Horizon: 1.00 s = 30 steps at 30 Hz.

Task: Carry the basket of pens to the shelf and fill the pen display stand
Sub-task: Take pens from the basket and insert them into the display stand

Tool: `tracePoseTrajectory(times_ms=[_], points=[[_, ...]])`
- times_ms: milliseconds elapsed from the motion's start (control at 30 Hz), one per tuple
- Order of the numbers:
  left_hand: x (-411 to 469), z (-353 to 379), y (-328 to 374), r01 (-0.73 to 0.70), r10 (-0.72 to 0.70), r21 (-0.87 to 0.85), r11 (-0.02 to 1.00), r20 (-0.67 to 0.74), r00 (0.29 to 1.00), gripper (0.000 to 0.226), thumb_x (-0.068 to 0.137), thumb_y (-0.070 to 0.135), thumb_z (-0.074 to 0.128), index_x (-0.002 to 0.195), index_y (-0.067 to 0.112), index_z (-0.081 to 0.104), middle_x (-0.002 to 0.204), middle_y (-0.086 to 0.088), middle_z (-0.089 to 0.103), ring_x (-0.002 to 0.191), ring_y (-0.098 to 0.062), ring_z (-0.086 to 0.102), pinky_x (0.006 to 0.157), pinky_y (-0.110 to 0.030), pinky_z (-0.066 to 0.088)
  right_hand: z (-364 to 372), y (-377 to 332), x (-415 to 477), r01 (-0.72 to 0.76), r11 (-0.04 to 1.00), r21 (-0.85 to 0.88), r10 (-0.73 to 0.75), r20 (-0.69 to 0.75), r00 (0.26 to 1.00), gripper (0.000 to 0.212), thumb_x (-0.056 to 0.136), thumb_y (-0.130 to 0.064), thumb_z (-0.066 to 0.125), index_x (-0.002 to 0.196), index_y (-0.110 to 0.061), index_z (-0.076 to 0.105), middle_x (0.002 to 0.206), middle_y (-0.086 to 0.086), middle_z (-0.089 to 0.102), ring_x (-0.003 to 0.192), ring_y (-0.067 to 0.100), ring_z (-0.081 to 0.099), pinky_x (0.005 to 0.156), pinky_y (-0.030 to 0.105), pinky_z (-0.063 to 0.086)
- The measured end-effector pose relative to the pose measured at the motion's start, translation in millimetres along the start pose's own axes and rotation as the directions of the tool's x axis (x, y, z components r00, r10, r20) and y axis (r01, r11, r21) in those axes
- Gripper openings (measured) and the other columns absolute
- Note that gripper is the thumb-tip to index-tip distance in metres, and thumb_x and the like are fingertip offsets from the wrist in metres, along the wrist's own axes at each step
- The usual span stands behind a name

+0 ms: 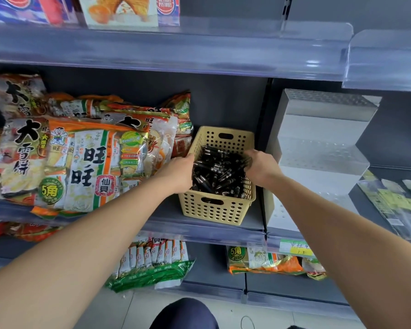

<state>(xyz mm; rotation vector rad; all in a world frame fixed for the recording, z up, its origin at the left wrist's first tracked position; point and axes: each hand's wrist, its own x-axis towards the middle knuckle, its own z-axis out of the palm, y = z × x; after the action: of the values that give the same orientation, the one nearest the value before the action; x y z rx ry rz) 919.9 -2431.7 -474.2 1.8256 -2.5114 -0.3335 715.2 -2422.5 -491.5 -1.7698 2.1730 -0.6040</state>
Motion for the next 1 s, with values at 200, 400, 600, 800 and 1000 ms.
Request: tracePoseTrajectory(times_ms=[200,400,600,800,1000], points=[[-0.3,-5.5,29.1,-0.049,0.062,0.144,0.988,-0.092,0.994,0.071,0.083,-0.004,0.048,0.149,0.014,0.028,0.159,-0.011,0.011,0.147,-0.031,0.006,0.118,-0.048,0.018,-3.8,3.7,-19.2,0.097,0.988,-0.120,-0.090,0.060,0.994,0.051,0.090,-0.008,0.054,0.140,-0.010,0.045,0.143,0.007,0.047,0.135,0.023,0.037,0.107,0.030,0.034],[33.2,2.8,44.9,-0.110,0.112,0.158,0.981,-0.005,0.994,0.043,0.092,0.017,0.048,0.134,0.011,0.051,0.141,-0.011,0.045,0.131,-0.029,0.040,0.108,-0.044,0.038,-4.2,5.7,-18.9,0.191,0.960,-0.205,-0.172,0.103,0.980,0.020,0.086,-0.010,0.054,0.099,-0.007,0.068,0.099,0.006,0.058,0.101,0.026,0.055,0.075,0.026,0.041],[68.2,10.0,48.9,-0.078,0.059,0.162,0.984,0.122,0.991,0.058,0.092,0.041,0.056,0.140,0.011,0.044,0.143,-0.012,0.046,0.126,-0.031,0.047,0.100,-0.040,0.044,-5.6,11.2,-8.8,0.228,0.947,-0.226,-0.213,0.089,0.973,0.017,0.079,-0.010,0.055,0.088,-0.009,0.069,0.089,0.002,0.058,0.091,0.023,0.056,0.072,0.029,0.047],[87.4,20.6,54.4,-0.080,0.035,0.148,0.986,0.282,0.959,0.082,0.078,0.066,0.061,0.136,0.010,0.049,0.133,-0.011,0.054,0.115,-0.030,0.054,0.096,-0.040,0.046,-10.5,9.0,-7.8,0.225,0.949,-0.221,-0.215,0.073,0.974,0.017,0.078,-0.014,0.059,0.090,-0.010,0.070,0.091,0.004,0.064,0.088,0.022,0.057,0.069,0.028,0.046],[93.3,33.9,61.3,-0.052,-0.010,0.238,0.970,0.253,0.967,0.087,0.074,0.068,0.062,0.143,0.020,0.038,0.148,-0.012,0.037,0.134,-0.035,0.036,0.110,-0.055,0.027,-6.6,12.3,-8.0,0.215,0.955,-0.203,-0.209,0.051,0.977,0.021,0.078,-0.015,0.059,0.095,-0.012,0.070,0.097,0.004,0.065,0.093,0.023,0.058,0.072,0.027,0.048]])
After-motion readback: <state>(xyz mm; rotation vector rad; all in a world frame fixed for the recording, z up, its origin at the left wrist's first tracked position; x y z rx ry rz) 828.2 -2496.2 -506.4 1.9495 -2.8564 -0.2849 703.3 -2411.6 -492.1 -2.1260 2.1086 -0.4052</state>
